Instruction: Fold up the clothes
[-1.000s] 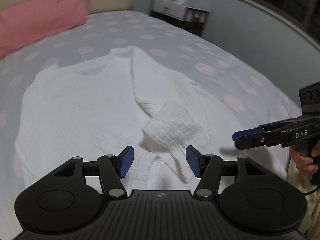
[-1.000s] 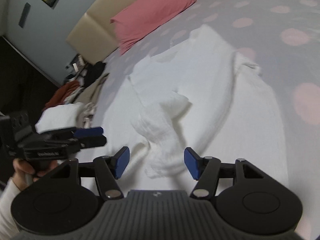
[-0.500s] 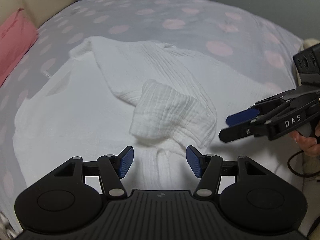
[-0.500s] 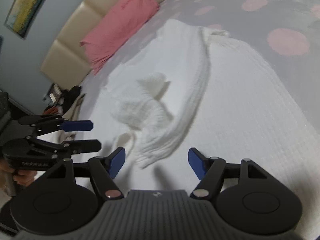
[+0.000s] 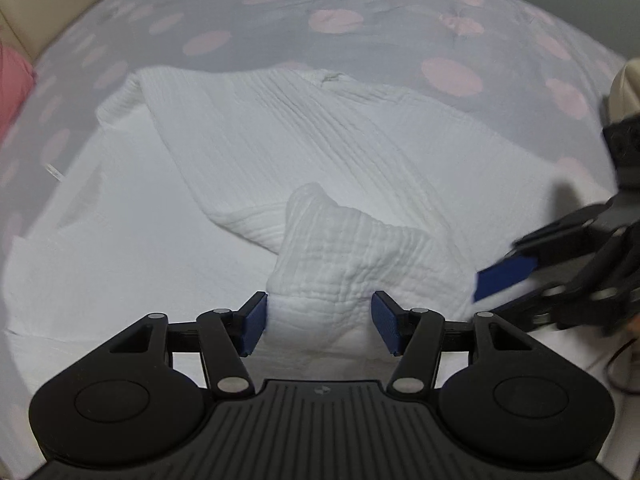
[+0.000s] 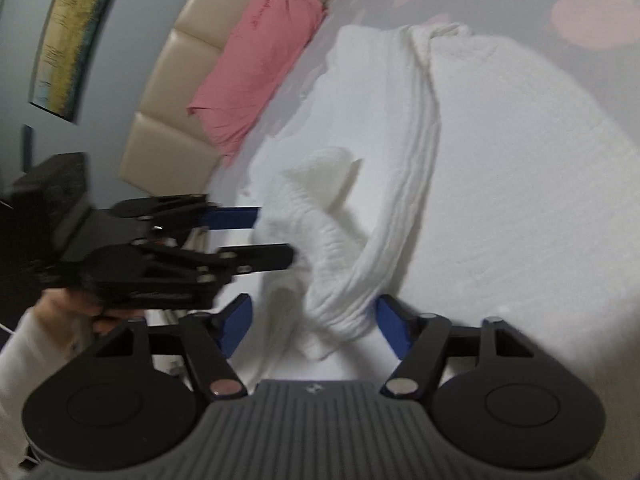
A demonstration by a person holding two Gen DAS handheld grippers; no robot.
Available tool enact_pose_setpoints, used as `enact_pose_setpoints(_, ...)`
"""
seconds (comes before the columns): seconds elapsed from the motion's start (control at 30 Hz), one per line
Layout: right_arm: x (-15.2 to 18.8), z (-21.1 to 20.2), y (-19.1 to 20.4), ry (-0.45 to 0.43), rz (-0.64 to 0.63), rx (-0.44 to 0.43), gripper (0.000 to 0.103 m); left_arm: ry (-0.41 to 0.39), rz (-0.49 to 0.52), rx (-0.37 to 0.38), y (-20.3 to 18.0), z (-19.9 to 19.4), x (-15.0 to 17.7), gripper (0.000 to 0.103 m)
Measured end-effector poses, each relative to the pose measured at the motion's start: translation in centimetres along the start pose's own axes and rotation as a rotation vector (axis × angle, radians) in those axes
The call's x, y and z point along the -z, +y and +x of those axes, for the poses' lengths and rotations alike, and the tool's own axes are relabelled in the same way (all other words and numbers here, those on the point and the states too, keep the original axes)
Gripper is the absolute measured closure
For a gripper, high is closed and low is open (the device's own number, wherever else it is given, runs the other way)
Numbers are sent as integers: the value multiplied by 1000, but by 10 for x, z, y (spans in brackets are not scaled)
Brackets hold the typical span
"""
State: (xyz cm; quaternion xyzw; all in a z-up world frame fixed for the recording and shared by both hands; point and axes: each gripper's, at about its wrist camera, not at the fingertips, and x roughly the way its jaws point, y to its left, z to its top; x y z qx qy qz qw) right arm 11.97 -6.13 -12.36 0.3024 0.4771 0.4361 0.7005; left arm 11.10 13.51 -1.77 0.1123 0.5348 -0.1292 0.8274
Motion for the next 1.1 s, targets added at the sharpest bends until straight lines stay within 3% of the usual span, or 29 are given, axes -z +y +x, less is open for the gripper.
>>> enact_pose_setpoints(0.07, 2, 1, -1, 9, -3, 12, 63, -49, -31, 46, 2, -3, 3, 88)
enact_pose_setpoints(0.13, 3, 3, -1, 19, -9, 27, 94, -125, -98, 75, 6, -10, 7, 98)
enact_pose_setpoints(0.43, 0, -18, 17, -1, -48, -32, 95, -188, -363, 163, 15, -49, 42, 99)
enact_pose_setpoints(0.63, -4, -42, 34, 62, -83, -32, 95, -166, -595, 217, 19, -80, 90, 99)
enact_pose_setpoints(0.83, 3, -41, 42, 122, -135, 34, 95, -100, -682, 199, 16, -63, 121, 98)
enact_pose_setpoints(0.93, 9, -33, 43, 151, -165, 86, 95, -56, -722, 191, 16, -49, 132, 95)
enact_pose_setpoints(1.0, 13, -28, 44, 170, -185, 121, 94, -3, -752, 193, 16, -37, 135, 82)
enact_pose_setpoints(1.07, 16, -24, 44, 186, -198, 162, 81, 63, -746, 223, 16, -31, 137, 56)
enact_pose_setpoints(1.1, 16, -25, 42, 192, -188, 180, 59, 96, -743, 238, 16, -28, 138, 47)
